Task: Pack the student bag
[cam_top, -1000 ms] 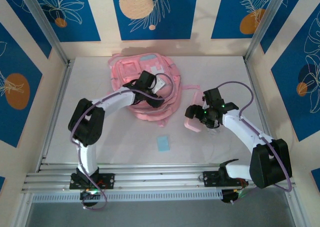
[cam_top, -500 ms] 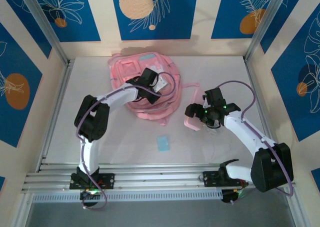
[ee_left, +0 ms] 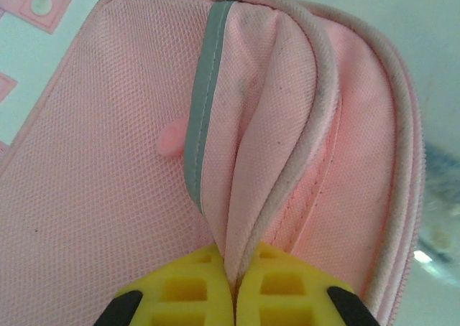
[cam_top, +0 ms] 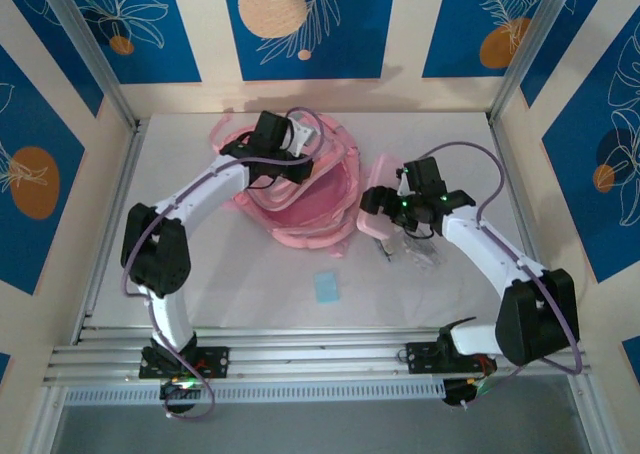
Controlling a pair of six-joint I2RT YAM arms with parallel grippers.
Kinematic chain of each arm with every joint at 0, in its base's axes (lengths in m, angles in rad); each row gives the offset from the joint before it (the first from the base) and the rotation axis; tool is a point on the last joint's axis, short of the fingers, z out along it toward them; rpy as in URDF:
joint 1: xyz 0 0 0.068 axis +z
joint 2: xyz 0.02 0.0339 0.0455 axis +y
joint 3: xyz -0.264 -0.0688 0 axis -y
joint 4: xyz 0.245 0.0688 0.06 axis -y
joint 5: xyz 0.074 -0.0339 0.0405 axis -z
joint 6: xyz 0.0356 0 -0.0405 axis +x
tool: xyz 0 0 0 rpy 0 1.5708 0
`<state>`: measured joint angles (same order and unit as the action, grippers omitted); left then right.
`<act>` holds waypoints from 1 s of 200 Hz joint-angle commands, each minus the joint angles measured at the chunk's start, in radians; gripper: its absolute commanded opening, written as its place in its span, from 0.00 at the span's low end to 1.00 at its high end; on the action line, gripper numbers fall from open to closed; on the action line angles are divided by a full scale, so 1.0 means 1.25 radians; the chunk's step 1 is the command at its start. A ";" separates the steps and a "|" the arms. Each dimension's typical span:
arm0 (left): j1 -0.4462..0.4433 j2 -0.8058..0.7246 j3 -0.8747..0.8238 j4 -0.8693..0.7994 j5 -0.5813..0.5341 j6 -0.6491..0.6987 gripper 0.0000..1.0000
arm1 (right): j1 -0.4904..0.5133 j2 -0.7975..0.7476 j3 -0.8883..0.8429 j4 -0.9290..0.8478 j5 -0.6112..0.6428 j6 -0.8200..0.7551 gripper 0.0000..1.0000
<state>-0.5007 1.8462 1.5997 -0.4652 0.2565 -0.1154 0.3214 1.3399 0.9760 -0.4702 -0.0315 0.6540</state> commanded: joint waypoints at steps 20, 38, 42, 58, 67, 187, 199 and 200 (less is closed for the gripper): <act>0.061 -0.055 -0.033 0.177 0.187 -0.250 0.00 | 0.055 0.122 0.131 0.112 -0.044 0.046 0.69; 0.067 -0.059 -0.042 0.212 0.203 -0.284 0.00 | 0.086 0.194 0.190 0.135 -0.030 0.066 0.69; 0.068 -0.061 -0.045 0.222 0.208 -0.292 0.00 | 0.093 0.211 0.203 0.140 -0.027 0.074 0.69; 0.072 -0.065 -0.059 0.260 0.226 -0.327 0.00 | 0.114 0.277 0.250 0.176 -0.037 0.090 0.69; 0.075 -0.067 -0.067 0.279 0.233 -0.346 0.00 | 0.124 0.315 0.283 0.176 -0.036 0.098 0.69; 0.084 -0.088 -0.086 0.299 0.205 -0.365 0.00 | 0.133 0.390 0.297 0.229 -0.035 0.129 1.00; 0.084 -0.086 -0.084 0.297 0.209 -0.367 0.00 | 0.133 0.391 0.276 0.257 -0.044 0.124 0.93; 0.084 -0.086 -0.084 0.298 0.209 -0.367 0.00 | 0.133 0.392 0.275 0.258 -0.044 0.126 0.92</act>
<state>-0.3992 1.8061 1.4895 -0.1711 0.4747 -0.5674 0.4938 1.8782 1.3666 -0.2131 -0.0509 0.8207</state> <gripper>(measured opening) 0.058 0.975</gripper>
